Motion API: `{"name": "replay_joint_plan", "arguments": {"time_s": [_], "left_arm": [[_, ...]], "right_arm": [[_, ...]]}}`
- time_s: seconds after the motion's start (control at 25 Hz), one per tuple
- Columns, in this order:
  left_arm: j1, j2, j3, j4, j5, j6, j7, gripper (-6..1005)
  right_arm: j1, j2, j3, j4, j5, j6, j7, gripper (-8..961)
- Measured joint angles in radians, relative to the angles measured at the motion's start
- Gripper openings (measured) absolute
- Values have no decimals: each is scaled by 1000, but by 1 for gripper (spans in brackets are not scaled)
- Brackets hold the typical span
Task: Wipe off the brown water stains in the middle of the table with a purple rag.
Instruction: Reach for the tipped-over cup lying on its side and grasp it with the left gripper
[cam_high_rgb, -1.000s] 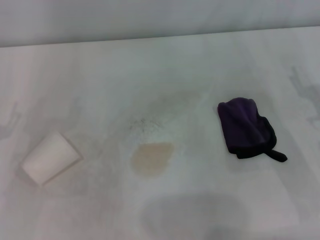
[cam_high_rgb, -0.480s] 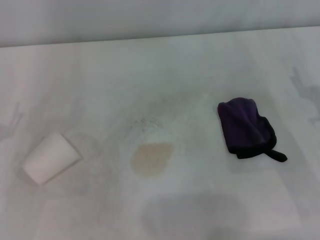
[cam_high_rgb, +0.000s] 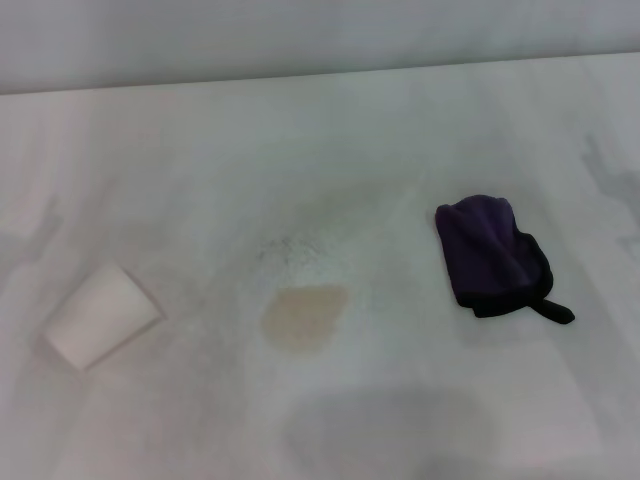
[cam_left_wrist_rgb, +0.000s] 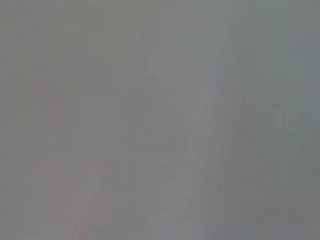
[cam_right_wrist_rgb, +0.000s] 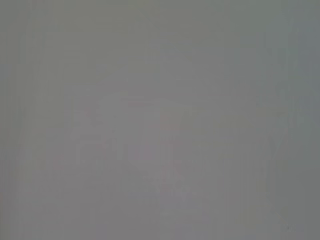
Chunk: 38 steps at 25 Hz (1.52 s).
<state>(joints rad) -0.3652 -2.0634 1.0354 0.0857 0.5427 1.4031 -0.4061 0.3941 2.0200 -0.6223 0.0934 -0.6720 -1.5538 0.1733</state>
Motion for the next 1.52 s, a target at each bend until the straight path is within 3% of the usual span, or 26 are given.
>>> {"name": "replay_joint_plan", "arguments": {"time_s": [0.04,0.16,0.32,0.6,0.76,0.8,0.96,1.2,1.32,1.52], "left_arm": [[11,12,1,85,90,-67,-103,886],[36,24,2,209,206,-145,-235,881],[76,44,0,443,455,-267,-539,873],[102,89,-11,779,919,-315,-1079,872],[94,105,-14,949,1164,-242,-1329,872],[94,105,-14,949,1164,-242,-1329,872],[50,124,-55,1109,1398,-53,-1518,872],[-46,154,-106,1166,1587,199,-1602,873],[-79,154,-104,1189,1677,258,-1640,874],[-91,134,-95,1234,1778,293,-1668,875]], "right_arm": [[0,0,-1,-1,0,0,0,844],[3,-1,-3,-3,-1,1,0,844],[9,-1,-4,-3,-2,1,0,844],[9,-1,-5,-3,-1,2,0,844],[9,0,-5,-3,-1,2,0,844],[10,0,-5,-3,-1,2,0,844],[10,1,-4,-3,-1,2,0,844],[12,2,-4,1,-1,-2,0,844],[12,2,-3,5,-1,-6,0,844],[10,3,-4,6,-1,-11,0,844]]}}
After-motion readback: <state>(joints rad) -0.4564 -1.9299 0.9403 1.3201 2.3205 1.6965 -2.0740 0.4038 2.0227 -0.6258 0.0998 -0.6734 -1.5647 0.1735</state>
